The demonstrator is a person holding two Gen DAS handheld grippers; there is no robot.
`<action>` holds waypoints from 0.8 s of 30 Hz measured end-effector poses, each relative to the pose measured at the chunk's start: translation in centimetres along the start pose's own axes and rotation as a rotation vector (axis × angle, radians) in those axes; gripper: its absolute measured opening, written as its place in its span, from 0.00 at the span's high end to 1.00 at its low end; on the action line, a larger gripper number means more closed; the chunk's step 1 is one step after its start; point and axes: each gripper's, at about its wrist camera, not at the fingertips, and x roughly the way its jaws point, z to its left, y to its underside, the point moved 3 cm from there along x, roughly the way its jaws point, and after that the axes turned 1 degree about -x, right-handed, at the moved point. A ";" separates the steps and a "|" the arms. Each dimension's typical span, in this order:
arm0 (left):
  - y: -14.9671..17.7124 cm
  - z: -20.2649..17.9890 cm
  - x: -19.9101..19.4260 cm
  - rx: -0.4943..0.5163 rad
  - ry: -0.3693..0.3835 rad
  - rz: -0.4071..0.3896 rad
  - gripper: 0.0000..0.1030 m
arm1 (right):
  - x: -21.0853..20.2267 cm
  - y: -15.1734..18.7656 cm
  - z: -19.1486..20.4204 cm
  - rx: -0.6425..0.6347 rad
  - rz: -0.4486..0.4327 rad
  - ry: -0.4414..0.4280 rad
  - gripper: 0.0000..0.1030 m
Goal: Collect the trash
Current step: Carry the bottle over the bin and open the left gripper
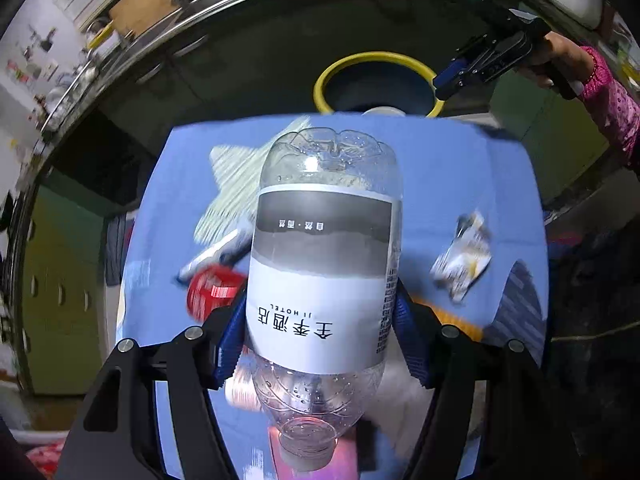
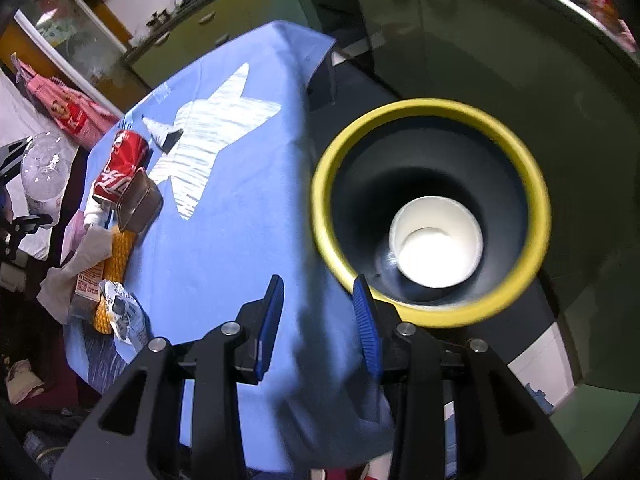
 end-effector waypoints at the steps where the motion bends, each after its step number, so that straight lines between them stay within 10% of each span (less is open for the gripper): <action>1: -1.3 -0.4 0.3 0.019 0.007 -0.003 0.36 | -0.9 0.4 -0.5 0.006 -0.018 0.012 0.66; 16: -23.3 -8.6 12.5 0.373 0.080 0.116 0.36 | -6.9 6.6 -10.5 0.193 -0.141 0.052 0.65; 24: -28.5 -11.2 20.7 0.476 0.024 0.249 0.36 | -7.1 8.7 -13.6 0.256 -0.152 0.035 0.65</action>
